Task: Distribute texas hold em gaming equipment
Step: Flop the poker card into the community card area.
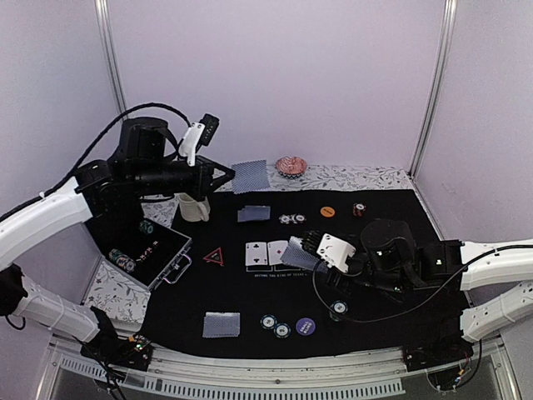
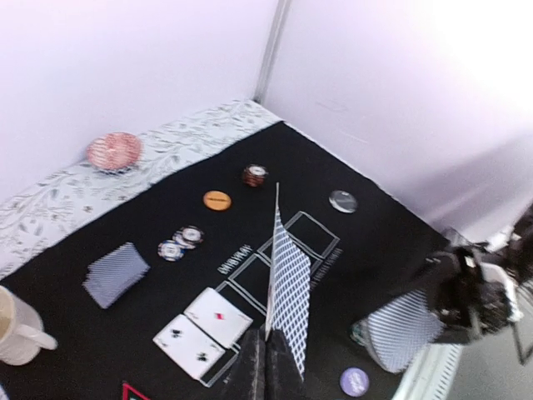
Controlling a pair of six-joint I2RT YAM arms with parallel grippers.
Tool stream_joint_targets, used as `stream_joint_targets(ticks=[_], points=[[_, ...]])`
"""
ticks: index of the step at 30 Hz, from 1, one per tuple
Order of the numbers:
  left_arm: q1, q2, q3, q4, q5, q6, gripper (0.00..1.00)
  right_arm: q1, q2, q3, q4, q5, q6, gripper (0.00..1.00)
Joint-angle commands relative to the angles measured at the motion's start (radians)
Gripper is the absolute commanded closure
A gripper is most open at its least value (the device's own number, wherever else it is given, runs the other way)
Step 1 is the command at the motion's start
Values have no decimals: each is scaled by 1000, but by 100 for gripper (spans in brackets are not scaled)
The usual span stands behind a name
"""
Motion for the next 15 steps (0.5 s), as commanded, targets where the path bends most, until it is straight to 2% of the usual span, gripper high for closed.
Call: stream_joint_targets(ticks=[1, 5, 15], points=[[9, 173, 71, -79, -278, 160, 100, -6, -30, 22, 8, -36, -1, 43], [2, 382, 175, -46, -374, 248, 100, -6, -34, 40, -26, -48, -1, 43], [-136, 918, 628, -81, -688, 462, 100, -7, -48, 74, -115, -89, 15, 43]])
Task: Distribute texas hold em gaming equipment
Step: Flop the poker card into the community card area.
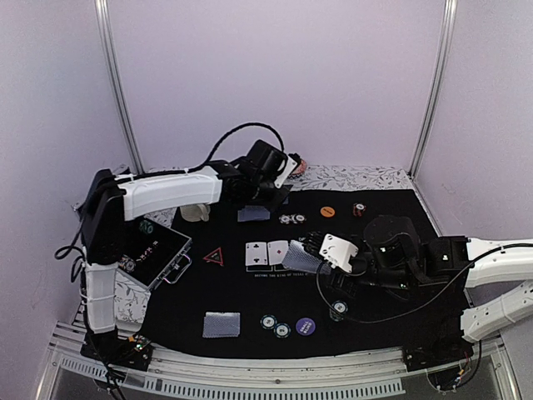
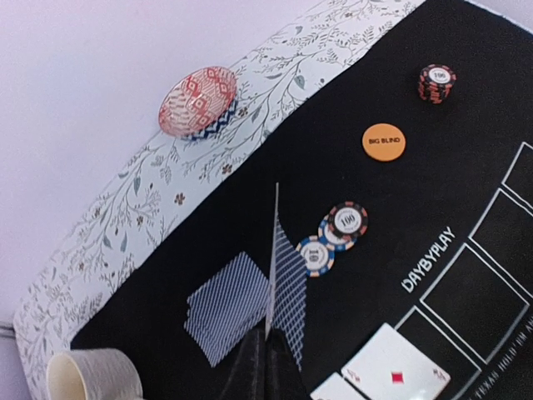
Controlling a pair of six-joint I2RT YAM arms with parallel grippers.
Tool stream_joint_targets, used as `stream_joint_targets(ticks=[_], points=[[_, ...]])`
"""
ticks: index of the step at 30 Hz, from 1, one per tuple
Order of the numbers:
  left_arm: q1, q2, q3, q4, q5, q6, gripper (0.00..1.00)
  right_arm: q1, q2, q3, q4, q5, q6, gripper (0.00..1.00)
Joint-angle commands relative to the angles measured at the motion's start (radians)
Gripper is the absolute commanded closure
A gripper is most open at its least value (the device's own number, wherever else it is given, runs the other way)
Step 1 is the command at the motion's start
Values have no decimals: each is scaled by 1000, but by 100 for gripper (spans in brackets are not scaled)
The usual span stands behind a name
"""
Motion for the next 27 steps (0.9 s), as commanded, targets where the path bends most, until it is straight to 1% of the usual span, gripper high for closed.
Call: stream_joint_targets(ticks=[1, 6, 12, 16, 19, 22, 27], points=[[-79, 163, 154, -28, -175, 128, 100, -6, -22, 51, -47, -45, 19, 43], [-121, 270, 207, -31, -259, 171, 100, -6, -24, 66, -95, -126, 28, 43], [-167, 310, 181, -29, -260, 188, 100, -6, -22, 85, -133, -190, 32, 43], [-202, 335, 155, -28, -207, 227, 100, -6, -26, 99, -147, -227, 33, 43], [-216, 359, 158, -43, -191, 228, 100, -5, -25, 104, -155, -253, 38, 43], [-227, 362, 154, -58, -99, 216, 100, -6, -21, 104, -159, -266, 40, 43], [-239, 376, 158, -96, 1, 173, 100, -5, -16, 106, -165, -275, 41, 43]])
